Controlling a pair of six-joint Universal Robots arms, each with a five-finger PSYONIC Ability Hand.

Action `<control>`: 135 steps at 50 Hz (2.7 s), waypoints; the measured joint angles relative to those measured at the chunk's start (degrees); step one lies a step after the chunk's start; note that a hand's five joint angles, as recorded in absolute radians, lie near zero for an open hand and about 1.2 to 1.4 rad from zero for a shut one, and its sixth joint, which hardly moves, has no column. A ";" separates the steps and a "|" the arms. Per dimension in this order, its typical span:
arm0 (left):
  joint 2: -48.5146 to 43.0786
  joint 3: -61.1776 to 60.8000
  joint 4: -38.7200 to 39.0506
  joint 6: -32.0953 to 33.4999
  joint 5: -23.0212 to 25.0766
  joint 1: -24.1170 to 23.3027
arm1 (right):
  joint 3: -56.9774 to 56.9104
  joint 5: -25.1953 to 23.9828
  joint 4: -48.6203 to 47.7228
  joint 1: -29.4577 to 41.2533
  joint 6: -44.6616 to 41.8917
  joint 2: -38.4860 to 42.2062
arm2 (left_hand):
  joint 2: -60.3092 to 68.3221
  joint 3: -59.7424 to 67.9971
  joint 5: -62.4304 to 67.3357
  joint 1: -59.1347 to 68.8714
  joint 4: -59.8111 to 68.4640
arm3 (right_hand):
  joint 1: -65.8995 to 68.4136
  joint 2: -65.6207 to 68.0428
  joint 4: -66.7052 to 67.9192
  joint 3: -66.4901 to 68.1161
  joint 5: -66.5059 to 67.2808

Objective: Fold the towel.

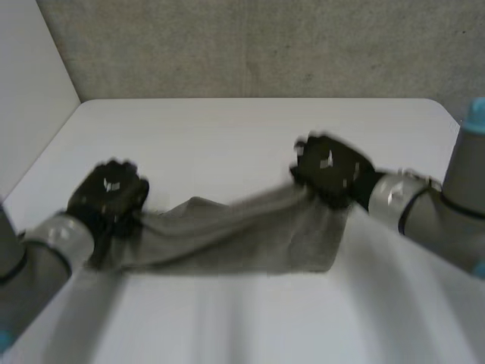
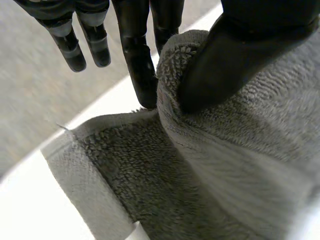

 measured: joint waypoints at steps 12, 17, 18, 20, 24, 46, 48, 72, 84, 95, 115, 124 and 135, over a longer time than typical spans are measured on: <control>-6.15 34.09 3.92 -5.34 -3.81 -4.16 | -26.95 8.24 -15.22 -1.00 29.30 -2.95 | 0.12 0.00 0.00 0.01 0.00 | 0.01 0.89 0.00 0.00 0.00; -0.53 33.61 8.53 -11.51 -4.01 -4.10 | -22.59 7.30 -20.90 -3.52 40.57 -7.30 | 0.43 0.00 0.00 -0.05 0.00 | 0.50 0.89 0.00 0.00 0.10; 0.56 31.94 9.88 -12.82 -3.98 -3.84 | -20.36 6.35 -21.33 -4.06 41.68 -8.02 | 0.53 0.00 0.13 -0.05 0.00 | 0.51 0.89 0.00 0.00 0.16; 1.60 29.28 11.42 -13.98 -3.90 -3.43 | -16.85 4.75 -21.35 -4.56 41.86 -8.71 | 0.60 0.00 0.31 -0.05 0.00 | 0.51 0.89 0.00 0.00 0.21; 2.22 20.25 13.95 -13.79 -3.53 -2.16 | -6.72 1.23 -20.06 -5.03 36.47 -9.40 | 0.61 0.00 0.32 -0.05 0.00 | 0.51 1.27 0.00 0.00 0.21; -10.67 -2.97 14.37 -0.45 1.83 -1.52 | 20.66 0.20 -18.31 -4.72 15.58 -0.29 | 0.90 0.00 0.32 -0.05 0.00 | -30.02 -27.14 0.00 0.00 -32.89; -10.35 -2.96 14.26 -0.47 1.73 -1.07 | 20.46 0.12 -18.23 -4.73 15.15 0.00 | 0.90 0.00 0.32 -0.05 0.00 | -33.28 -30.56 0.00 0.00 -37.04; -3.32 -5.39 12.74 -0.64 2.24 4.91 | 18.73 -3.11 1.19 -9.59 -11.68 -1.99 | 0.90 0.00 0.32 -0.05 0.00 | -46.98 -46.04 0.00 0.00 -48.53; -3.61 -6.17 12.33 -0.74 2.29 4.73 | 19.02 -3.31 2.77 -13.84 -11.66 -5.51 | 0.91 0.00 0.32 -0.05 0.00 | -47.20 -45.43 0.00 0.00 -51.15; -2.85 -7.03 9.85 -0.90 2.28 3.46 | 10.88 -2.62 2.14 -9.90 4.89 -2.49 | 0.91 0.00 0.32 -0.05 0.00 | -52.10 -49.30 0.00 0.00 -57.85; -1.41 -8.73 9.13 -0.94 2.43 2.93 | -6.44 -1.80 9.92 -2.55 6.44 11.30 | 0.91 0.00 0.32 -0.05 0.00 | -46.19 -44.76 0.00 0.00 -47.64; -1.40 -8.72 9.14 -0.84 2.44 2.95 | -8.13 0.75 14.08 -2.69 -0.64 15.03 | 0.91 0.00 0.32 -0.05 0.00 | -45.99 -44.76 0.00 0.00 -47.63; -1.18 -8.63 9.14 -0.77 2.43 3.19 | -8.33 1.89 16.44 -2.74 -4.93 16.05 | 0.91 0.00 0.32 -0.05 0.00 | -21.07 -20.00 0.00 0.00 -24.72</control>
